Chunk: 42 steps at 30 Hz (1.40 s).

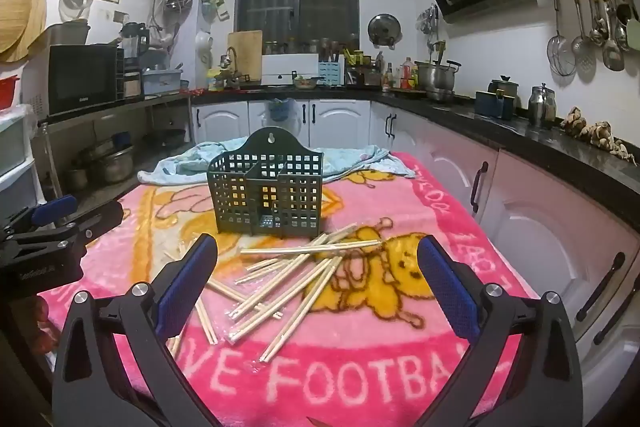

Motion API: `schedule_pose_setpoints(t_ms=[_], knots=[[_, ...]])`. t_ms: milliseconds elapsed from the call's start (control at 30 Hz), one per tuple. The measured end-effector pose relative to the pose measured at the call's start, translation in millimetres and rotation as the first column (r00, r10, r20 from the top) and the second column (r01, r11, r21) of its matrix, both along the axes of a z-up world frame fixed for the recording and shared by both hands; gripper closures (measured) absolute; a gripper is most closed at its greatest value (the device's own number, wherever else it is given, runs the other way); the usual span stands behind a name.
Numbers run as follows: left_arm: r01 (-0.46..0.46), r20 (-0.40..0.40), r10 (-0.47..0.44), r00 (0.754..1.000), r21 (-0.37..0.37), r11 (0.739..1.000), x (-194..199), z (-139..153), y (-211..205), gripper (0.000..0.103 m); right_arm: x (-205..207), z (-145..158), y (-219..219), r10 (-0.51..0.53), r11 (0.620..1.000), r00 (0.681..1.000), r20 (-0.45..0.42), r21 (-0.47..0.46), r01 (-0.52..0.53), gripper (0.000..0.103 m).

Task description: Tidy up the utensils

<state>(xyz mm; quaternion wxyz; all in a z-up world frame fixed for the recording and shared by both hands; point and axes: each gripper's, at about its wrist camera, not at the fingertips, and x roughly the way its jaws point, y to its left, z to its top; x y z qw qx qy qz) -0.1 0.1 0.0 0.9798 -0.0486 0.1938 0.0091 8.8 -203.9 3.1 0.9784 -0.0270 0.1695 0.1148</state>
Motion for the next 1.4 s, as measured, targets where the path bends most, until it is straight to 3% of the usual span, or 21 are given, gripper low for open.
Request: schedule_pose_setpoints(t_ms=[1400], knots=[[-0.001,0.004,0.001,1.0,0.005,1.0,0.7,0.1,-0.2,0.01,-1.2,-1.7,2.4,0.002,1.0,1.0,-0.004,-0.002,-0.002,0.006]])
